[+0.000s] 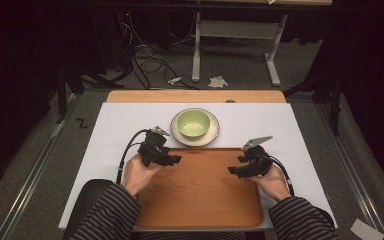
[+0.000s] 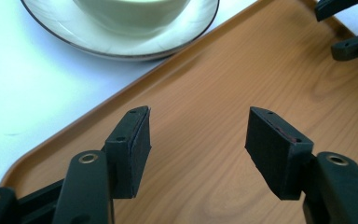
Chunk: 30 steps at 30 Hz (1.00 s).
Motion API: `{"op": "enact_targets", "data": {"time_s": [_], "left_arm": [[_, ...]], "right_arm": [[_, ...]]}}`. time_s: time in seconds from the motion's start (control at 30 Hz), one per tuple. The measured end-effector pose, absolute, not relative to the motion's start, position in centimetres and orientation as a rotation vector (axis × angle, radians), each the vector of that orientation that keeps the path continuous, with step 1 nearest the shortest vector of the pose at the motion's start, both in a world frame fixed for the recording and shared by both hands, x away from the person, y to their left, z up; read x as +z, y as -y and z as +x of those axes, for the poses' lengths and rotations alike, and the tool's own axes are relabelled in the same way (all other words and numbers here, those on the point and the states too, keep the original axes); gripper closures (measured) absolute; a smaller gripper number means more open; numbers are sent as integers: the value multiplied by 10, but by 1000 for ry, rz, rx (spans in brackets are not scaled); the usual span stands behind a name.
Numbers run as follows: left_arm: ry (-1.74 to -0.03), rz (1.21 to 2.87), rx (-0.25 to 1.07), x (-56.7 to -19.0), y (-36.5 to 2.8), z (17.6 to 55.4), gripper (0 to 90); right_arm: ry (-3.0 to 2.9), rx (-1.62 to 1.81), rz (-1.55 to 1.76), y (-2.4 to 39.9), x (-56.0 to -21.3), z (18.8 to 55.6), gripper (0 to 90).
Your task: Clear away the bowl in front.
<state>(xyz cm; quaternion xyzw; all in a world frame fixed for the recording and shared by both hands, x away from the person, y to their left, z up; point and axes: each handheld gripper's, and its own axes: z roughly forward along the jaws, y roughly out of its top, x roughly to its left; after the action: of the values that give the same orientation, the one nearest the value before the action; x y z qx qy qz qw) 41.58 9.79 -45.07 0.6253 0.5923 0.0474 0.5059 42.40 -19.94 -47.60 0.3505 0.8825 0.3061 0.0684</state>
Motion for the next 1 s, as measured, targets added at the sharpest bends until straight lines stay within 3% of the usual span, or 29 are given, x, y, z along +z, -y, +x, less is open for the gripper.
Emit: {"op": "enact_targets", "data": {"time_s": [1.0], "left_arm": [[-1392, 1499, 118, -431, -93, 436, 442]], "right_arm": [[-2670, 909, 1060, 199, -478, 425, 390]]}}
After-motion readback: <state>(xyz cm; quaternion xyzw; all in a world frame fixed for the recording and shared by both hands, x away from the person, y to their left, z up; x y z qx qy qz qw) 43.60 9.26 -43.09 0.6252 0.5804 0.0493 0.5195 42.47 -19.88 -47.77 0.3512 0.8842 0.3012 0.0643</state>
